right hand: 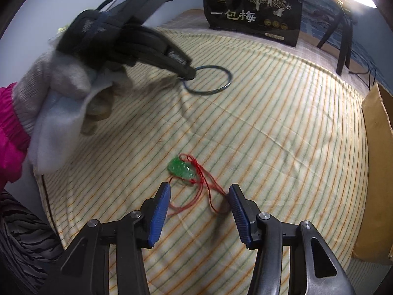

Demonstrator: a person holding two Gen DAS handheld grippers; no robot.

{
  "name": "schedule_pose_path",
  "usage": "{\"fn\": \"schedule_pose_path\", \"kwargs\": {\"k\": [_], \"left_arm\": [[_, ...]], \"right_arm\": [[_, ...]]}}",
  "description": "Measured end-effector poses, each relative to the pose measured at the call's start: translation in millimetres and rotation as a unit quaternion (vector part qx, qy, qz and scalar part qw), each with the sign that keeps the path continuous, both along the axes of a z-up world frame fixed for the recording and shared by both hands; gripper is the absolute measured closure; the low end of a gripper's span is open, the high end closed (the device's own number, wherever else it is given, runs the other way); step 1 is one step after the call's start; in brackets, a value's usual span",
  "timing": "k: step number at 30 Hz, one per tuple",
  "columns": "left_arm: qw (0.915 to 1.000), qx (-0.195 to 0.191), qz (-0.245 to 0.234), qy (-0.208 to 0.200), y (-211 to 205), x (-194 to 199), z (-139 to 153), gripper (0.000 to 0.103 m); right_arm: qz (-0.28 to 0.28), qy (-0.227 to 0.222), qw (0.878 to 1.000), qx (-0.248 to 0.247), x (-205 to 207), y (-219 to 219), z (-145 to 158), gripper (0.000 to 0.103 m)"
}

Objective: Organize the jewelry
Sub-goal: 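Close the left tool on the dark bangle while the right tool grasps the jade pendant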

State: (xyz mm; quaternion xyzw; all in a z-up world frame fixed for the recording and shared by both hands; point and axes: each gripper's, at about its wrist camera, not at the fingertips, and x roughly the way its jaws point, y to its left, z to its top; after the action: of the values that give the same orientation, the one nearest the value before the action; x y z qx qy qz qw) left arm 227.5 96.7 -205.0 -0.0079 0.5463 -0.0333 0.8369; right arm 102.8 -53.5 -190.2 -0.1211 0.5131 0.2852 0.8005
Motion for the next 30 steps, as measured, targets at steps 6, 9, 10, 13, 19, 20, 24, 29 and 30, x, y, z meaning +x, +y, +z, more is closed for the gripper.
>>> {"fn": "schedule_pose_path", "kwargs": {"k": [6,9,10,13,19,20,24,29,30], "left_arm": [[1.0,0.001,0.004,0.002,11,-13,0,0.097],[1.0,0.0,0.004,0.003,14,-19,-1,0.097],[1.0,-0.001,0.005,0.003,15,-21,-1,0.097],[1.0,-0.004,0.007,0.004,17,-25,0,0.097],[0.9999,-0.008,0.012,0.003,22,-32,1,0.098],[0.9999,-0.008,0.013,0.002,22,-34,2,0.098],[0.9998,-0.008,0.02,0.0,22,-37,4,0.101],[0.9992,-0.021,0.035,-0.007,25,-46,9,0.101],[0.9989,-0.026,0.037,-0.009,26,-48,11,0.101]], "right_arm": [[0.03,-0.033,0.999,-0.027,4,21,-5,0.047],[0.068,-0.062,0.994,-0.061,-3,35,-11,0.047],[0.075,-0.068,0.992,-0.07,-5,38,-13,0.047],[0.086,-0.067,0.992,-0.064,-3,39,-13,0.061],[0.075,-0.066,0.993,-0.068,0,35,-11,0.091],[0.071,-0.064,0.993,-0.066,1,34,-11,0.092],[0.058,-0.06,0.995,-0.06,7,30,-11,0.092],[0.032,-0.054,0.997,-0.043,14,21,-3,0.092],[0.025,-0.051,0.998,-0.036,15,18,0,0.092]]}}
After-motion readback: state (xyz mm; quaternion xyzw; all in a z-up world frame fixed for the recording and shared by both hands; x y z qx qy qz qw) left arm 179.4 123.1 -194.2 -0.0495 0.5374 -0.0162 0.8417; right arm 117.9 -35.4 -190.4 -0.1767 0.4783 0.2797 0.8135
